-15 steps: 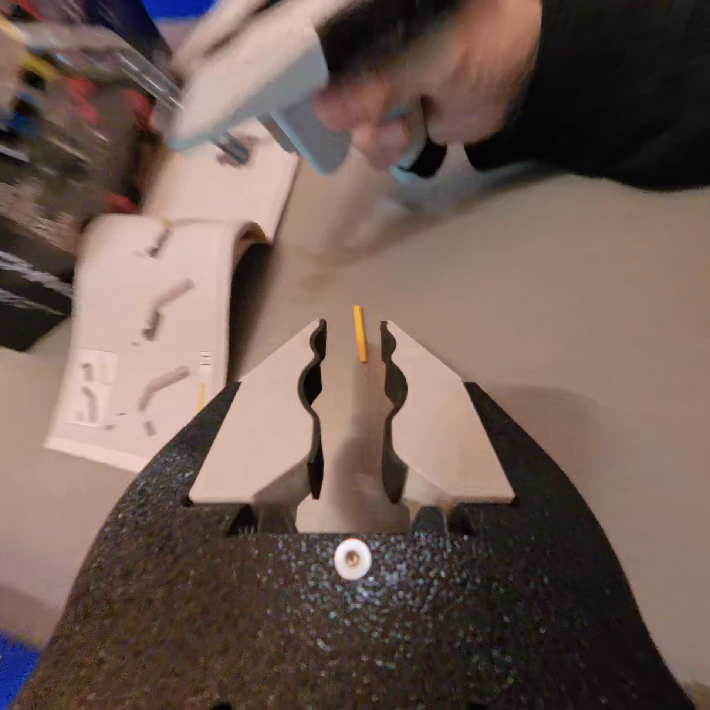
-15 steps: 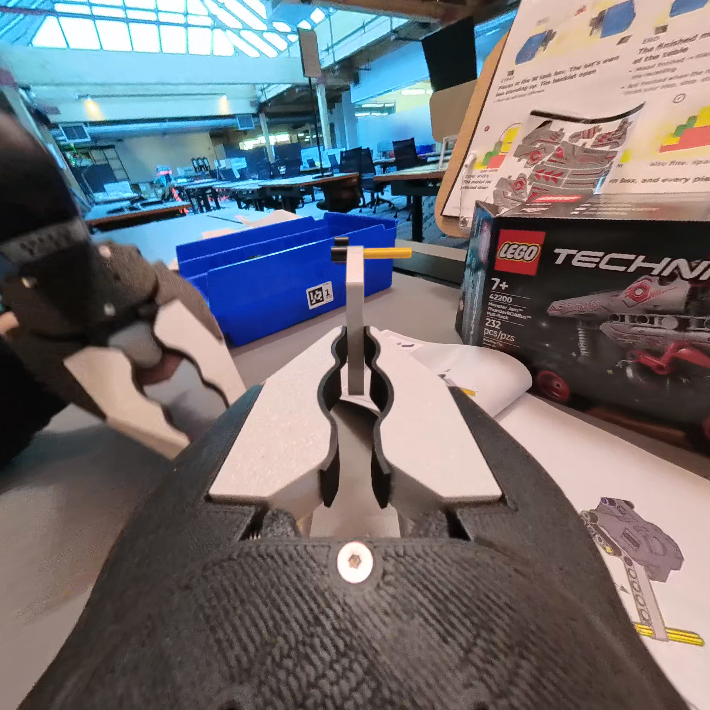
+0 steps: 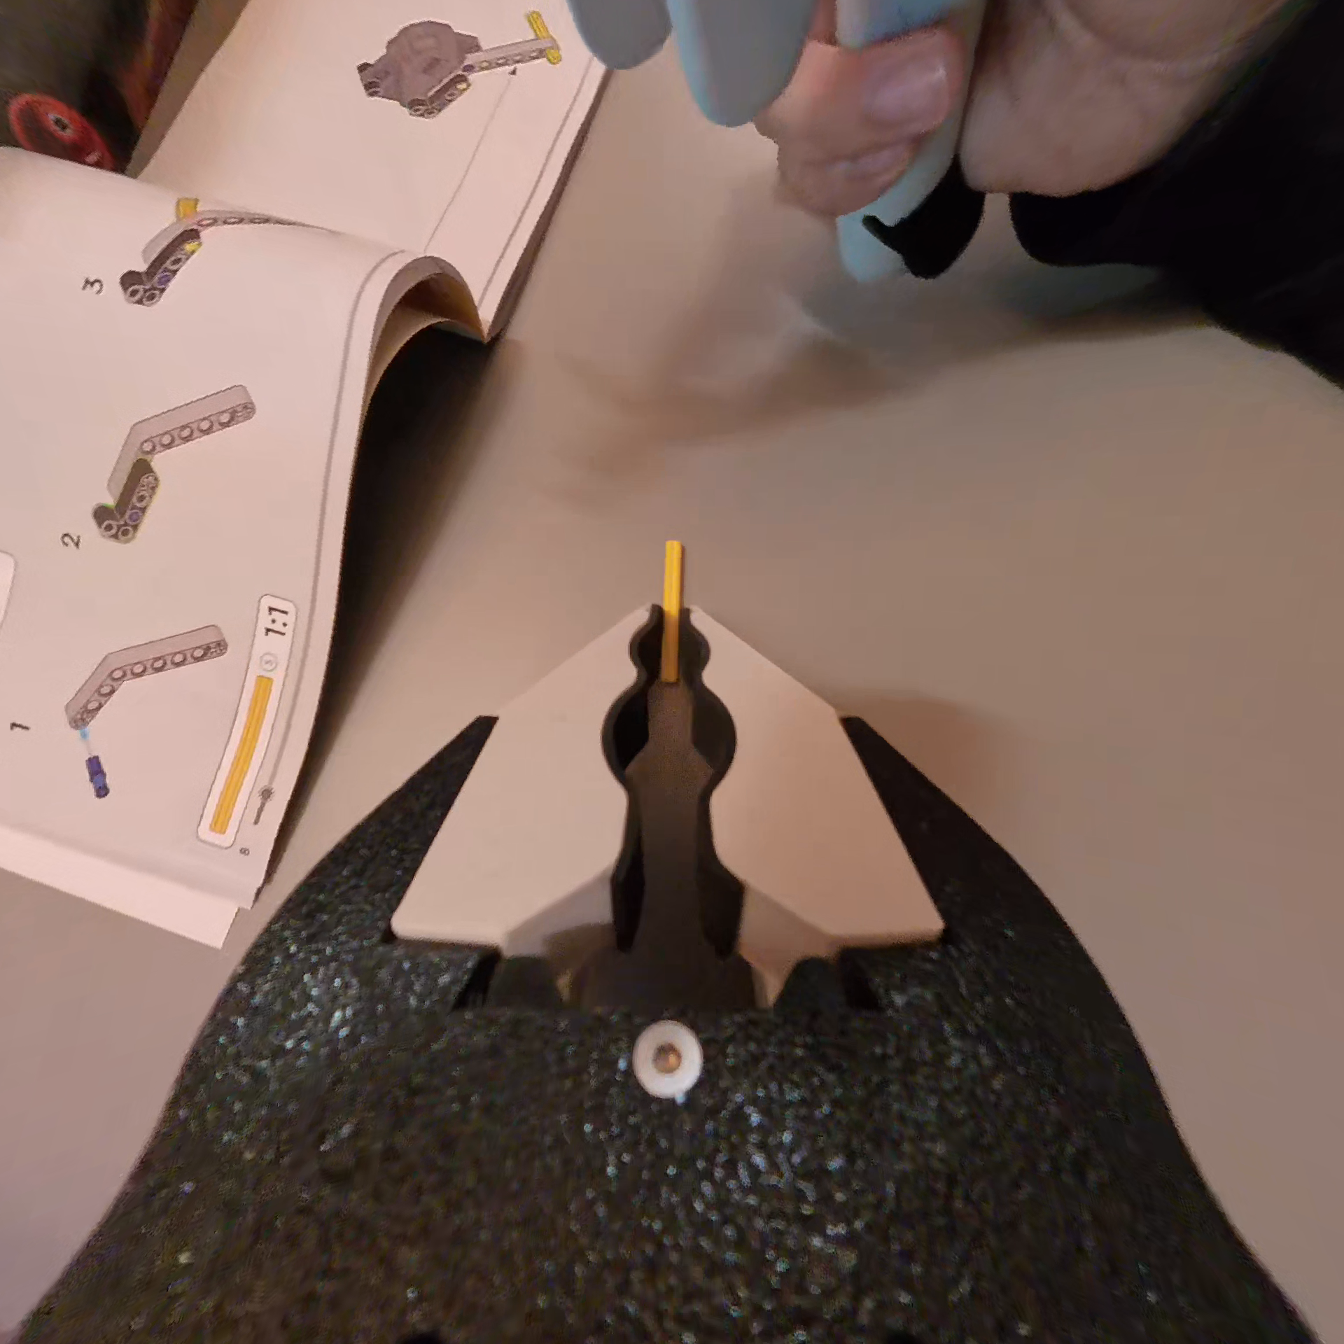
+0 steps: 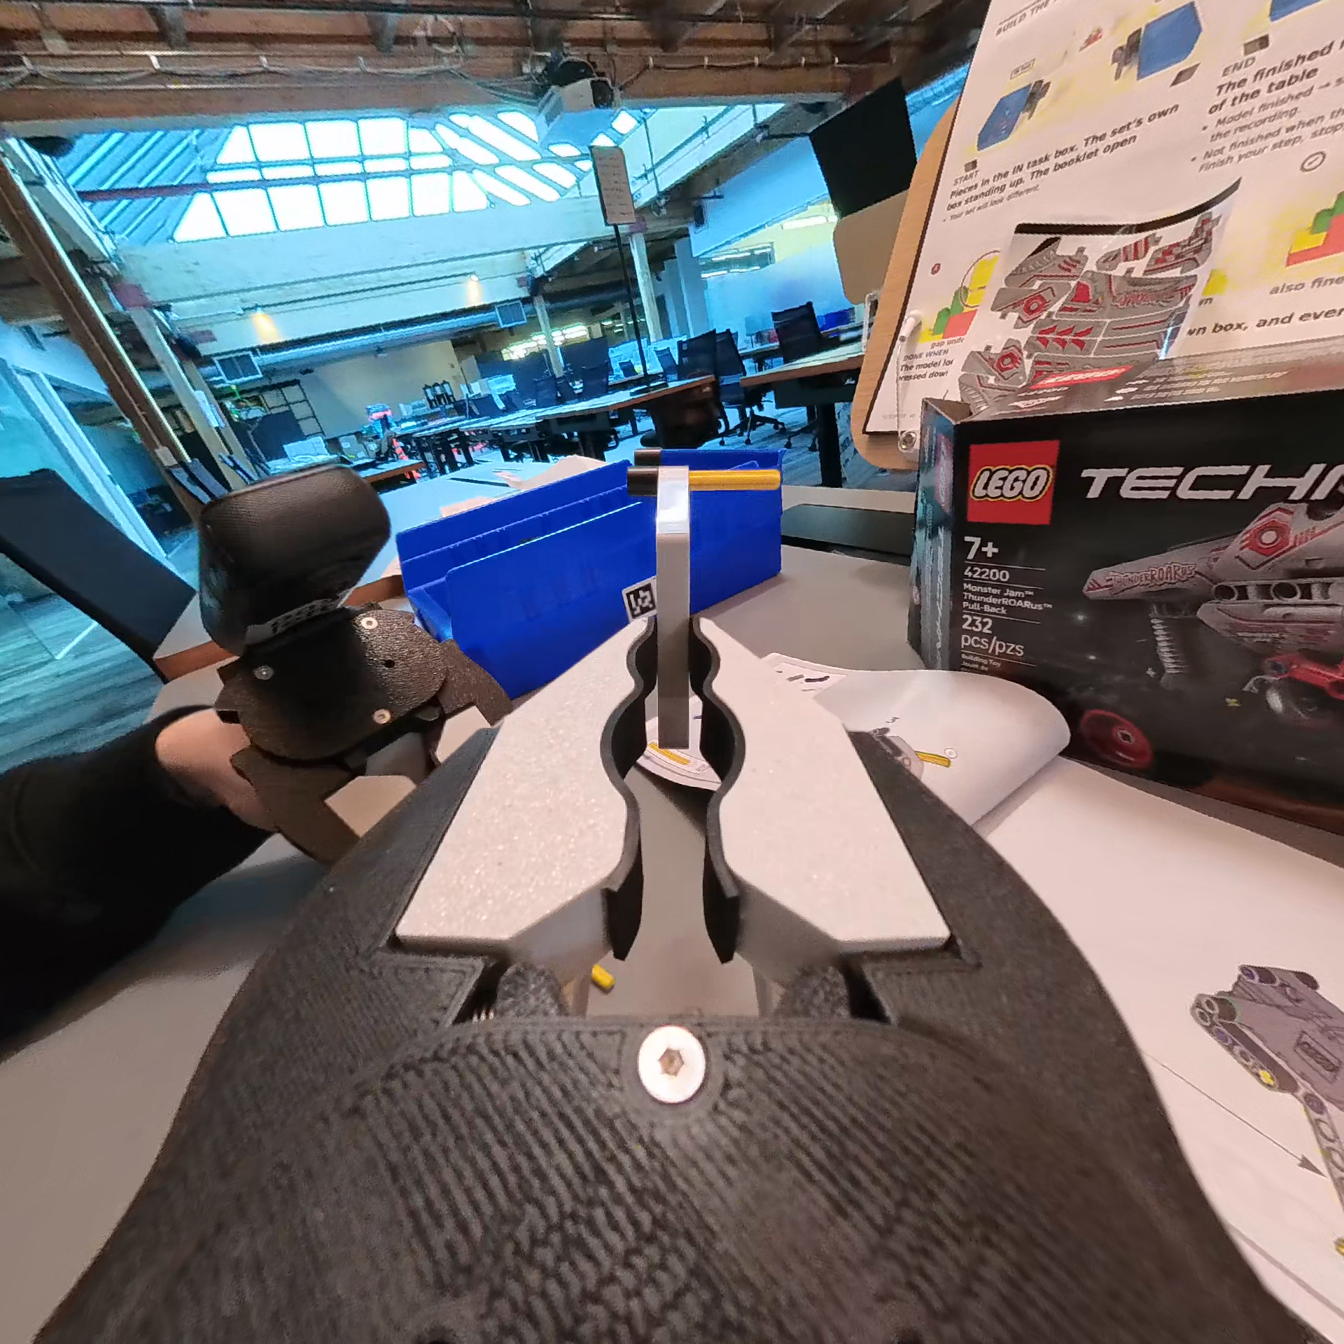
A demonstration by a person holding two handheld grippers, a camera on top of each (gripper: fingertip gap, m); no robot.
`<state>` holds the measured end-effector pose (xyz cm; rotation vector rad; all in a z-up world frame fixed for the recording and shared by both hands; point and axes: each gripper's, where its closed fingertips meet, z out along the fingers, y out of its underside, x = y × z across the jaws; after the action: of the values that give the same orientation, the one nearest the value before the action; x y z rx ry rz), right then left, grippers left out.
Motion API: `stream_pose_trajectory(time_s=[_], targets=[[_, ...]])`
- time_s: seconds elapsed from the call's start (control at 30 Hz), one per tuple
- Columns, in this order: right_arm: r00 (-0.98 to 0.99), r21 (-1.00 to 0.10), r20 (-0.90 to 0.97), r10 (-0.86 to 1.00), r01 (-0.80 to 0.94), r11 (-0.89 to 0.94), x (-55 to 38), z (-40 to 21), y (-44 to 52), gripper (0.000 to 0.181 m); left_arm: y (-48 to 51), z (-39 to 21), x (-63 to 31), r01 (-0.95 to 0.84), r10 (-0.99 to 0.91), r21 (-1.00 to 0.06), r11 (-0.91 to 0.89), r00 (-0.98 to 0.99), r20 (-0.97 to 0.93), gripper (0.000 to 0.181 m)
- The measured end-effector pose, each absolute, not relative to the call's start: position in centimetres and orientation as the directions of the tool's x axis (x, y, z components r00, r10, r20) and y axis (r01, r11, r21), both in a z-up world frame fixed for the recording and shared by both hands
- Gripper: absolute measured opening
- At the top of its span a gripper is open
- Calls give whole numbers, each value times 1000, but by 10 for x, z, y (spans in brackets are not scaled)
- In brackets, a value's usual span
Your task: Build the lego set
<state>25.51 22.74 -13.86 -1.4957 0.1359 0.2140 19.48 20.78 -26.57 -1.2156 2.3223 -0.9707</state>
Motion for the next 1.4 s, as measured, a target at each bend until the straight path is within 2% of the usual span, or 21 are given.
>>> stream_pose_trajectory(time_s=[0.03, 0.27, 0.4, 0.5, 0.63, 0.8, 1.17, 1.27, 1.4], targets=[[972, -971, -228, 61, -232, 63, 255, -139, 228, 5, 208, -266, 195, -588, -822, -708, 392, -569, 18, 1], [955, -954, -284, 90, -291, 70, 250, -139, 230, 5, 213, -257, 199, -580, -838, -702, 413, -544, -44, 1], [917, -913, -374, 138, -390, 118, 249, -132, 228, 5, 202, -201, 205, -518, -855, -846, 125, -490, 173, 1], [907, -893, -389, 163, -414, 174, 249, -124, 226, 5, 203, -178, 205, -513, -840, -857, -43, -446, 309, 1], [940, -918, -299, 165, -331, 221, 241, -116, 225, 5, 205, -169, 208, -511, -820, -844, -161, -408, 403, 1], [960, -931, -222, 171, -261, 256, 233, -117, 227, 6, 204, -161, 208, -513, -732, -803, -303, -415, 541, 1], [984, -945, -117, 136, -152, 291, 227, -121, 230, 6, 208, -160, 210, -531, -644, -732, -427, -390, 658, 1], [994, -947, -49, 93, -76, 311, 227, -119, 229, 6, 206, -157, 211, -542, -551, -666, -513, -387, 739, 1], [998, -937, 54, 17, 44, 347, 229, -111, 223, 6, 203, -149, 215, -549, -330, -507, -664, -394, 858, 1]])
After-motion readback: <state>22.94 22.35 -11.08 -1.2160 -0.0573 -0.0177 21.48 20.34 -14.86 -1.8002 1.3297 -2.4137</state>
